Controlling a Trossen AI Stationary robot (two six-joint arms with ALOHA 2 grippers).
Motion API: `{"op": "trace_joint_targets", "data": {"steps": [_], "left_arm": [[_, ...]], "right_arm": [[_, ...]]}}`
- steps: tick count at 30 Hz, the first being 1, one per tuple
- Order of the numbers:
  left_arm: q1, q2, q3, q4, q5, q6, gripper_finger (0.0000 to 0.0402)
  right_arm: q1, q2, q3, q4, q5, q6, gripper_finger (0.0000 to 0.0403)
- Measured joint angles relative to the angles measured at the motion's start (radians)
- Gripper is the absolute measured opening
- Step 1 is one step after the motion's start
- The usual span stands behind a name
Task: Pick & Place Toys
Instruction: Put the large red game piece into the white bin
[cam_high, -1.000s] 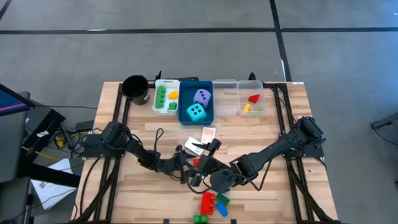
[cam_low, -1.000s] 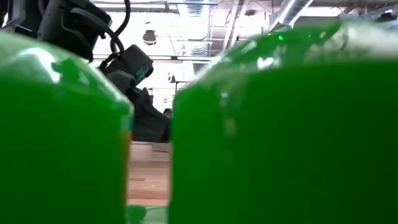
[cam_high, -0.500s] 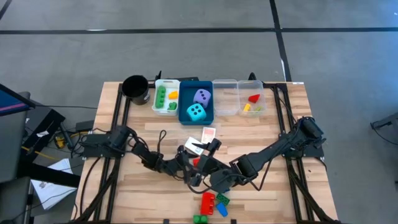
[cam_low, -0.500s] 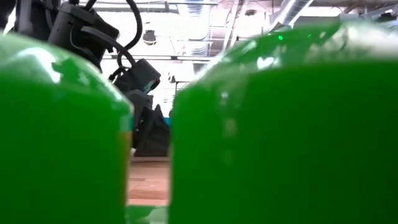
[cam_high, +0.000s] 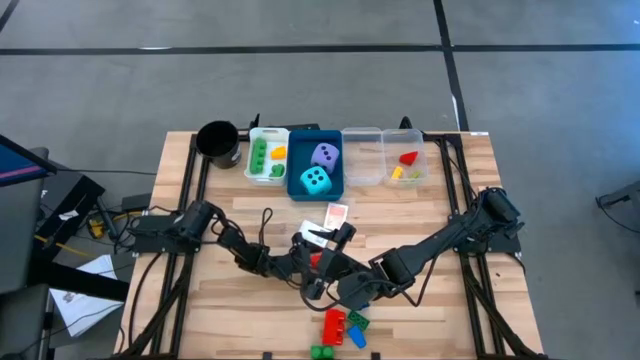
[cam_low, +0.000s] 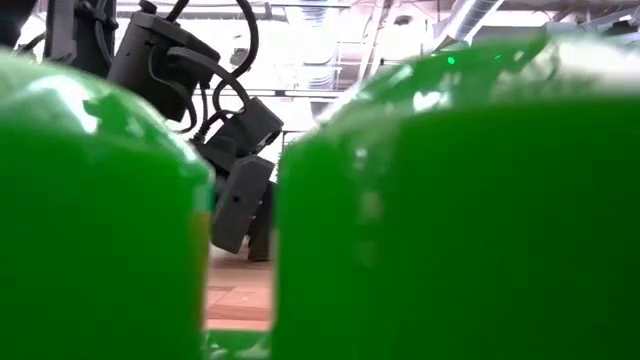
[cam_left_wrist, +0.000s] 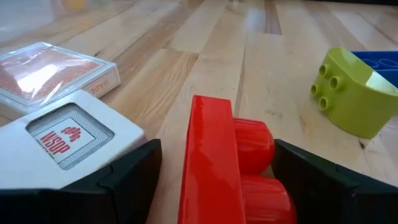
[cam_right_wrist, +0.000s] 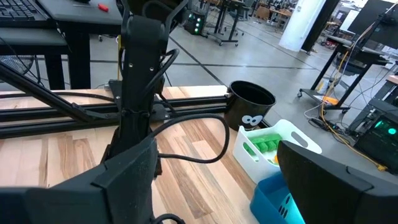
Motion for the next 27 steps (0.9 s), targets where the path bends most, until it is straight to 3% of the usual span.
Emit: {"op": "trace_joint_targets", "data": {"steps": [8,17,27], "left_arm": [[0.005,0.0,0.0,-0.001,-0.002,0.001,0.0279],[0.007,0.0,0.001,-0.012,-0.011,0.002,0.0165],[-0.001,-0.001,0.0,-0.019,-0.008,0.019,0.0162]], "right_arm": [[0.0,0.0,0.0,0.001,0.0,0.0,0.0327],[0.0,0.0,0.0,0.001,0.0,0.008,0.0327],[0.001,0.0,0.0,0.0,0.0,0.011,0.0327]]}}
